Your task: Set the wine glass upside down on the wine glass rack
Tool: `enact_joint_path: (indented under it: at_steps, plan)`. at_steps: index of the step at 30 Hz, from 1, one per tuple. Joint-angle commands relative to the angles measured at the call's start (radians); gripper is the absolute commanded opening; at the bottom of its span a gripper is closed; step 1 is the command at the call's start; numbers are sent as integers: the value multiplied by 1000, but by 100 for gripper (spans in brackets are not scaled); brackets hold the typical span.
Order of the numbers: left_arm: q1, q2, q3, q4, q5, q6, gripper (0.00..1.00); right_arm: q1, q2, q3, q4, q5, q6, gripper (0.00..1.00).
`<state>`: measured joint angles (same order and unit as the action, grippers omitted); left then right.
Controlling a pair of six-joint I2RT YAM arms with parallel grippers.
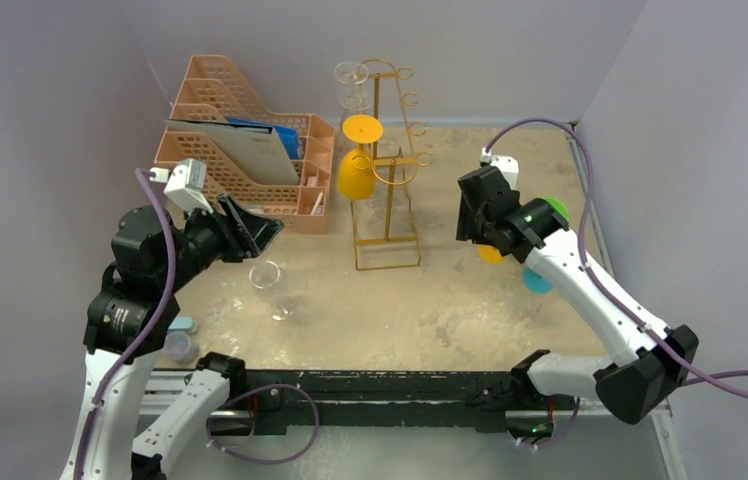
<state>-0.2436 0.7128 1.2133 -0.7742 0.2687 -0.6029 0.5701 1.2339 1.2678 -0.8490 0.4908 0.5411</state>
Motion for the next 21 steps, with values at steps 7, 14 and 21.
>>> enact_joint_path:
  at_steps: [7, 14, 21]
  plan:
    - [-3, -22, -12, 5, 30, -4, 48, -142, 60, 10, 68, 17, -79, 56]
    - [-3, -16, -30, 3, 24, 0, 48, -224, 125, 3, 177, -158, -168, 46]
    - [-3, -17, -42, 6, 26, -10, 48, -243, 242, 52, 124, -117, -169, 28]
